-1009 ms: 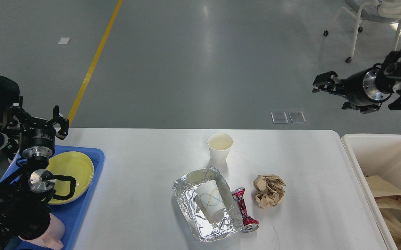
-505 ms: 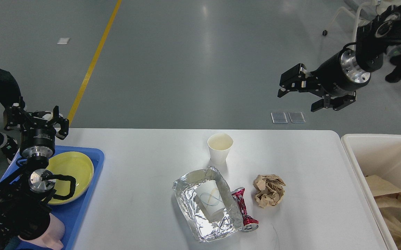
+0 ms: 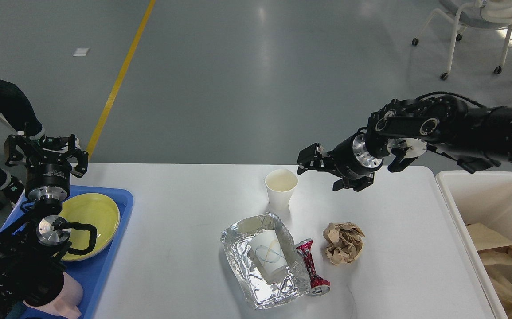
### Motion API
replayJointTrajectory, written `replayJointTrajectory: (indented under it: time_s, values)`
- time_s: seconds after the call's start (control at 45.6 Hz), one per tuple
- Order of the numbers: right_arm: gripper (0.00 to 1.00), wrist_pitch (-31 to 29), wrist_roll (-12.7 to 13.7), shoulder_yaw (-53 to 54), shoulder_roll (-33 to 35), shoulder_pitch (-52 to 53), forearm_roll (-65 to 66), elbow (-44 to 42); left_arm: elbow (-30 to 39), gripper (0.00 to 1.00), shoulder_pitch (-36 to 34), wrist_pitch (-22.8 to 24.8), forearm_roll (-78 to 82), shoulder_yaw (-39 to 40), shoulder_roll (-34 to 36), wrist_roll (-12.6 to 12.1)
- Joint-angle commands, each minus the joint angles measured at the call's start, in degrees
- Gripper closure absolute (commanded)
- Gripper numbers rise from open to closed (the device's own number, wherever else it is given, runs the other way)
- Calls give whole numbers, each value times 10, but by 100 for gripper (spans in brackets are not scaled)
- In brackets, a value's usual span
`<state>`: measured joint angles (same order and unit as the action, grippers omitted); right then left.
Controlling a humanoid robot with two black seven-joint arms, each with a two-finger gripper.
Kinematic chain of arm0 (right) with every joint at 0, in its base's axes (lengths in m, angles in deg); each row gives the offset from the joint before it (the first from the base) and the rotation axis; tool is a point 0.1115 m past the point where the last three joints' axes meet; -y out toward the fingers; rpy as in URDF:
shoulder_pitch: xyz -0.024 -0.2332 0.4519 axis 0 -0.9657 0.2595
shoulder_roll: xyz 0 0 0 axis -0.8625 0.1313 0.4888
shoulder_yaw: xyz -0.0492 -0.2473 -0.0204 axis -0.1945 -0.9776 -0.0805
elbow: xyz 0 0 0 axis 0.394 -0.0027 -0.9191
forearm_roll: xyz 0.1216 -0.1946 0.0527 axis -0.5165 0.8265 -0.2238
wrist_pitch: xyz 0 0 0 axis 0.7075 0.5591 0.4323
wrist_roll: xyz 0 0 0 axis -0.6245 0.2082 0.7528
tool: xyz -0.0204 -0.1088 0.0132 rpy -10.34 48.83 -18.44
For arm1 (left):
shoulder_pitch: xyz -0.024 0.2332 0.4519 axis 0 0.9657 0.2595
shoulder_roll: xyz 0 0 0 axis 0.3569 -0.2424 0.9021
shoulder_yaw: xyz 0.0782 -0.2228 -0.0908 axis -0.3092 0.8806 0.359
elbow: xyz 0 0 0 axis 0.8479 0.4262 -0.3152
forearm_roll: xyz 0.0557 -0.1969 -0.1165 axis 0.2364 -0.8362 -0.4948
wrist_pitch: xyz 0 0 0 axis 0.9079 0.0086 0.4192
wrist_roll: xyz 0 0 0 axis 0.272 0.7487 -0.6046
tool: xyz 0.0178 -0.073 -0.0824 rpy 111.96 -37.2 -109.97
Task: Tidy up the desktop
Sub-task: 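Reach the right gripper to the white paper cup and grasp it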
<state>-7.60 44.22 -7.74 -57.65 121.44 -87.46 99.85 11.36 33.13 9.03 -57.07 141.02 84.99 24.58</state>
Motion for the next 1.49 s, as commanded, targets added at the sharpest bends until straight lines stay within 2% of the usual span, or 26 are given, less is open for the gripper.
replayJointTrajectory:
  time_s: [0.0, 0.219, 0.417, 0.571, 0.922, 1.185, 1.295, 1.383, 1.47]
  values:
    - [0, 18, 0, 10, -39, -45, 0, -42, 0, 3, 0, 0, 0, 0, 0, 1]
    - [0, 33, 0, 10, -75, -74, 0, -91, 0, 3, 0, 0, 0, 0, 0, 0]
    - [0, 79, 2, 11, -98, -118, 0, -150, 0, 3, 0, 0, 0, 0, 0, 0]
    - [0, 111, 2, 17, -98, -142, 0, -155, 0, 3, 0, 0, 0, 0, 0, 1]
    - [0, 139, 2, 39, -103, -161, -1, -164, 0, 3, 0, 0, 0, 0, 0, 1]
    - [1, 160, 2, 39, -131, -185, -1, -188, 0, 3, 0, 0, 0, 0, 0, 0]
    - [7, 170, 2, 39, -137, -194, -1, -193, 0, 3, 0, 0, 0, 0, 0, 0]
    - [8, 191, 2, 39, -138, -200, 0, -193, 0, 3, 0, 0, 0, 0, 0, 0]
    - [14, 206, 2, 39, -139, -203, 0, -193, 0, 3, 0, 0, 0, 0, 0, 0]
